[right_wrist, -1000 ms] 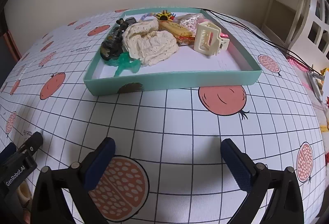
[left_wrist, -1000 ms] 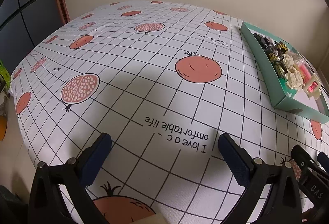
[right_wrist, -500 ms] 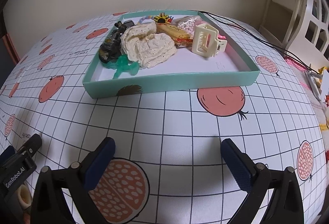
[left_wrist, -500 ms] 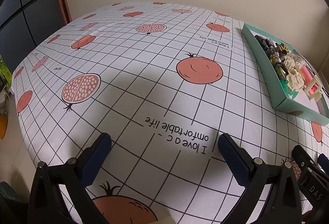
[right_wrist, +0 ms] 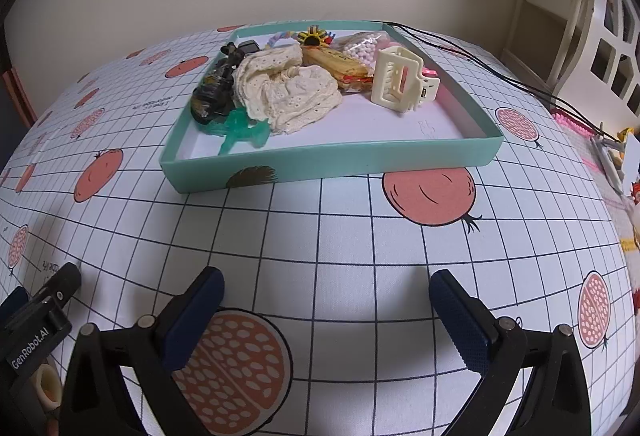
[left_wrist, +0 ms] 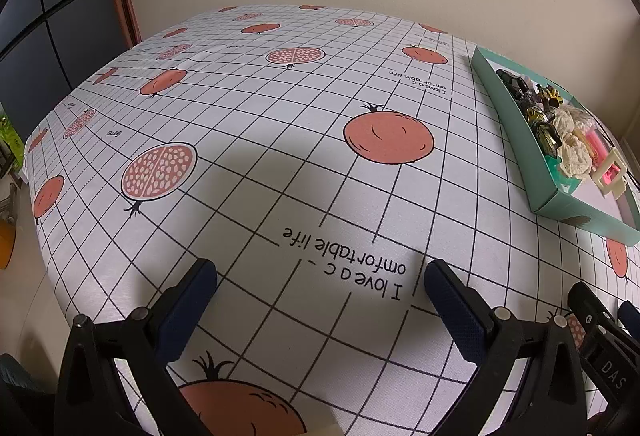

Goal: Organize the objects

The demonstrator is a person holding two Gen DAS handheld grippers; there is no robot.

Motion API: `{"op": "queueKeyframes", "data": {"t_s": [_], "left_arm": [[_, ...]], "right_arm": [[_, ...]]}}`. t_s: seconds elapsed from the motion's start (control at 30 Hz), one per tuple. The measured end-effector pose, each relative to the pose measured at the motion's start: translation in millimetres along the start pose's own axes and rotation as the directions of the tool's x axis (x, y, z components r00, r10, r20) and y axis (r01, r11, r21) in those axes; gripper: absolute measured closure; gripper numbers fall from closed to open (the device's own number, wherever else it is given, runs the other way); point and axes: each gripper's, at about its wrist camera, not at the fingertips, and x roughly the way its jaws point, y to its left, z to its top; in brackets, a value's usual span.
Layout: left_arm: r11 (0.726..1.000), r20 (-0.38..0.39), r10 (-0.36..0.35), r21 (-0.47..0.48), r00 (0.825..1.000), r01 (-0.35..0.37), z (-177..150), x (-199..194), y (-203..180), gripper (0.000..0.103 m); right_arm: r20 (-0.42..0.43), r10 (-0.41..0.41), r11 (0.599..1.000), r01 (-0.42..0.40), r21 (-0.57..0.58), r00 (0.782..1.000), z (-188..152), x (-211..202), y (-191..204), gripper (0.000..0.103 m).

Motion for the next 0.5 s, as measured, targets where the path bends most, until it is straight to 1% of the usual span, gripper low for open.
{"op": "queueKeyframes", "data": {"t_s": [0.5], "left_arm": [[1.000, 0.002, 0.001, -0.002, 1.000, -0.001, -0.9, -1.1, 0.7, 0.000]], "right_arm": [[0.001, -0.001, 1.000, 0.001, 0.002, 1.000, 0.6, 0.8, -1.4, 0.000]]}}
